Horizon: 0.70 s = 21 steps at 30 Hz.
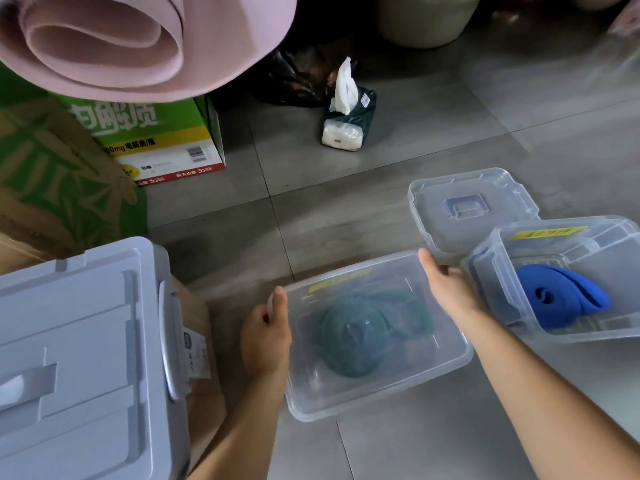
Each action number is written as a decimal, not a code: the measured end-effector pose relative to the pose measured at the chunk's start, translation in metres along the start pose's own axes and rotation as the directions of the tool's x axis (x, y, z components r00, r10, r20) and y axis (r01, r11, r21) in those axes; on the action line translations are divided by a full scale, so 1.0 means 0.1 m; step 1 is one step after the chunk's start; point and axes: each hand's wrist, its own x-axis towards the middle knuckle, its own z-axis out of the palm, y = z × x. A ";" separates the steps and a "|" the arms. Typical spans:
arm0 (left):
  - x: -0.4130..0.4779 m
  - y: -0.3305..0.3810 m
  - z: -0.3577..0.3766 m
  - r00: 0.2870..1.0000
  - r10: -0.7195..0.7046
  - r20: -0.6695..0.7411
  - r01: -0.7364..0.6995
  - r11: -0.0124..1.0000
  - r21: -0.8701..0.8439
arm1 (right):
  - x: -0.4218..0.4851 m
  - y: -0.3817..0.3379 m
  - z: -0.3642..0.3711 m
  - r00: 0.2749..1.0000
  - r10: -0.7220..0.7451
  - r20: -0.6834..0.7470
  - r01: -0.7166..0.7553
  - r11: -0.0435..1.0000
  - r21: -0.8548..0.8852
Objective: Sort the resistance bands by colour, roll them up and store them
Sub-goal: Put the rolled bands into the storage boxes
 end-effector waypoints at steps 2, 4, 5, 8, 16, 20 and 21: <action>-0.15 -0.06 -0.07 1.000 0.011 -0.012 -0.011 1.000 0.006 | -0.15 0.16 -0.01 0.999 -0.045 0.011 0.046 0.998 -0.033; -0.36 -0.21 -0.14 0.997 0.074 -0.039 -0.073 0.997 0.020 | -0.32 0.42 0.03 0.994 -0.108 -0.016 0.102 0.971 -0.216; -0.49 -0.29 -0.17 0.994 0.104 -0.018 -0.102 0.993 0.058 | -0.41 0.53 0.05 0.989 -0.137 -0.062 0.115 0.955 -0.272; -0.68 -0.42 -0.18 0.994 0.082 0.072 -0.093 0.982 0.163 | -0.52 0.68 0.10 0.977 -0.135 -0.163 0.100 0.973 -0.209; -0.69 -0.21 -0.25 0.983 -0.091 0.158 0.014 0.902 0.431 | -0.61 0.47 0.11 0.991 -0.019 -0.132 -0.060 0.817 -0.573; -1.00 0.23 -0.66 0.848 -0.285 0.447 -0.152 0.676 0.721 | -1.42 -0.06 0.01 0.997 0.071 0.033 -0.045 0.866 -0.498; -1.13 0.40 -0.84 0.816 -0.272 0.510 -0.223 0.666 0.712 | -1.72 -0.19 -0.03 0.990 0.095 0.105 -0.044 0.912 -0.409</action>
